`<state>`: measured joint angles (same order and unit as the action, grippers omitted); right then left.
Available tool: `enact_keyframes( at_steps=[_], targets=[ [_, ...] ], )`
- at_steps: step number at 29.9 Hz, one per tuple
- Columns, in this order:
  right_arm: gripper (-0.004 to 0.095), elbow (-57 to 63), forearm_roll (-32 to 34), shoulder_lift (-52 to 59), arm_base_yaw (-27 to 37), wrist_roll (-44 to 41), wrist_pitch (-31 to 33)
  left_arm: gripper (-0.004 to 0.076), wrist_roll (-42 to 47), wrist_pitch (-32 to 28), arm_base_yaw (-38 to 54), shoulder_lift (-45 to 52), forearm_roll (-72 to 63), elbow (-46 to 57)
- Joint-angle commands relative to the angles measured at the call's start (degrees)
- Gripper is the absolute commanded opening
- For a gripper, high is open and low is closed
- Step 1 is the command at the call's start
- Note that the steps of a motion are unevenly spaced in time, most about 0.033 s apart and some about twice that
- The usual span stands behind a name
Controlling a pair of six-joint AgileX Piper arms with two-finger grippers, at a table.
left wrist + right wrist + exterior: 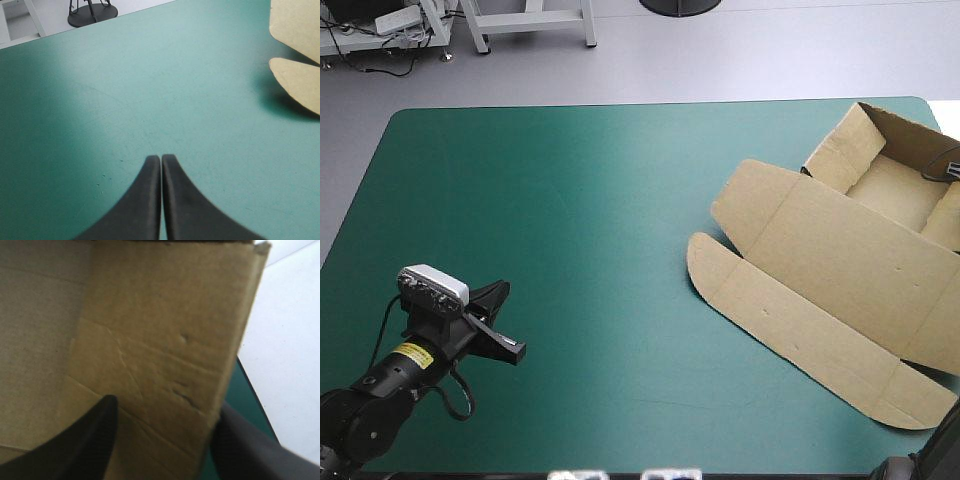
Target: Fold the box
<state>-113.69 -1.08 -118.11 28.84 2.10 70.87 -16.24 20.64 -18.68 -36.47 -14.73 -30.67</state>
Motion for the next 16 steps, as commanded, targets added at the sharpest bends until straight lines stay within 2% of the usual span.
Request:
enact_keyframes(
  at_steps=[1,8,11,13,15,16],
  targets=[
    [0.0735,-1.34,0.49,4.13,0.14,0.66,0.86,-0.0006,-0.01,-3.19,-0.29,0.04,-0.79,-1.69],
    [0.0703,-1.44,0.32,7.43,0.26,0.41,0.77,-0.0006,-0.01,-3.31,-0.29,0.04,-0.57,-1.69],
    [0.0656,-1.82,-6.59,10.29,0.26,1.57,0.77,-0.0006,-0.01,-3.59,-0.29,0.04,0.05,-1.69],
    [0.0610,-1.92,-15.10,12.55,0.26,5.10,0.77,-0.0006,-0.01,-4.15,-0.29,0.14,0.95,-1.69],
    [0.0513,-1.92,-22.98,14.85,-0.11,8.23,0.77,-0.0006,-0.01,-4.97,-0.29,0.25,1.44,-1.69],
    [0.0431,-1.92,-24.76,15.91,-0.63,8.82,0.77,-0.0006,-0.01,-5.28,-0.29,0.22,1.44,-1.69]
  ],
)
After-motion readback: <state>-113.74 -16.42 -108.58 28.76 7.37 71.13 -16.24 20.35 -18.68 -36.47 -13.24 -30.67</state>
